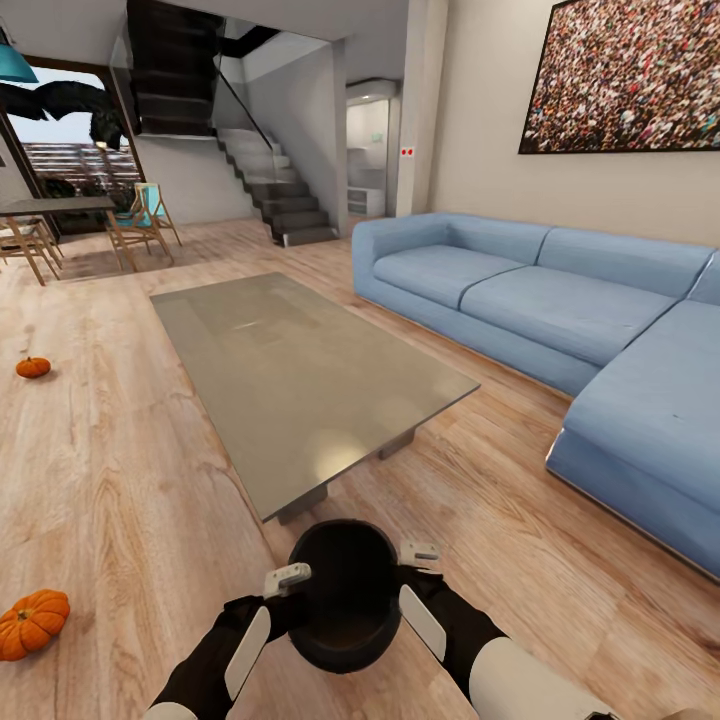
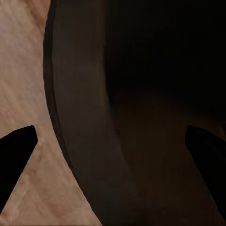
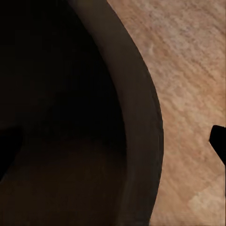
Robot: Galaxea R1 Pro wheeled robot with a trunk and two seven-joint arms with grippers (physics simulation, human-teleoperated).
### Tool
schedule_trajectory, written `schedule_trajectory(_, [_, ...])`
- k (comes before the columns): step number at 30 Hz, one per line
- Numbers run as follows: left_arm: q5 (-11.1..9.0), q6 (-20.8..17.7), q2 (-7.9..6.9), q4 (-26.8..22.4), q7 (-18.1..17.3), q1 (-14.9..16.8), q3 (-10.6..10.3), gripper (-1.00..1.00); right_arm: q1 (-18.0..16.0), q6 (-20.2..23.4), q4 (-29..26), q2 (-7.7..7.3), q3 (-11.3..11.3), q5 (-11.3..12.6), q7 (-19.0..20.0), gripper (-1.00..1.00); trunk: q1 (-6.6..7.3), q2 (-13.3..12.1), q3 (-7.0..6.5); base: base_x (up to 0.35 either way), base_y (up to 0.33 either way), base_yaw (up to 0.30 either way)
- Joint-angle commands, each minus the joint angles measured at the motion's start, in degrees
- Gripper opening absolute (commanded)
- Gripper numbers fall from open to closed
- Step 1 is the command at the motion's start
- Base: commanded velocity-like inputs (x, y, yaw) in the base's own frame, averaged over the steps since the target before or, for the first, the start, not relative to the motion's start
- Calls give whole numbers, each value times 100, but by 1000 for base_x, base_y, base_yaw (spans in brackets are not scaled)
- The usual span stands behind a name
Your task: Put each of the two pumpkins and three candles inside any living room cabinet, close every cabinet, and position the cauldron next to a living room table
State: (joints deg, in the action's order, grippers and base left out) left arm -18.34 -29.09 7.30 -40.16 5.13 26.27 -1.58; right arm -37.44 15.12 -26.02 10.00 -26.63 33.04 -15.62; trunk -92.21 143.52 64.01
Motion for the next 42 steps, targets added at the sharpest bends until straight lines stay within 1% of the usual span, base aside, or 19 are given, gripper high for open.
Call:
schedule_trajectory(1, [-3,0,0,-9,0,-1,0,100,0,0,0,0,0,0,1,100,0,0,0,0,0,0])
schedule_trajectory(13, [-3,-8,0,-9,5,-1,0,100,0,0,0,0,0,8,6,100,0,0,0,0,0,0])
schedule_trajectory(24, [-4,-92,0,-106,26,1,-6,100,-2,14,0,0,2,34,6,100,28,-15,-243,0,0,0])
schedule_trajectory(34, [-4,-140,-3,-161,57,1,-9,100,-75,184,-51,0,8,36,-3,100,54,-28,-465,-76,0,0])
schedule_trajectory(38, [-3,-182,-15,-171,58,1,-9,100,-78,243,-77,0,8,36,-6,100,142,-189,-537,-5,0,0])
schedule_trajectory(42, [-3,-198,-14,-170,58,1,-9,100,-79,260,-252,0,8,39,-30,100,230,-349,-609,-1,0,0])
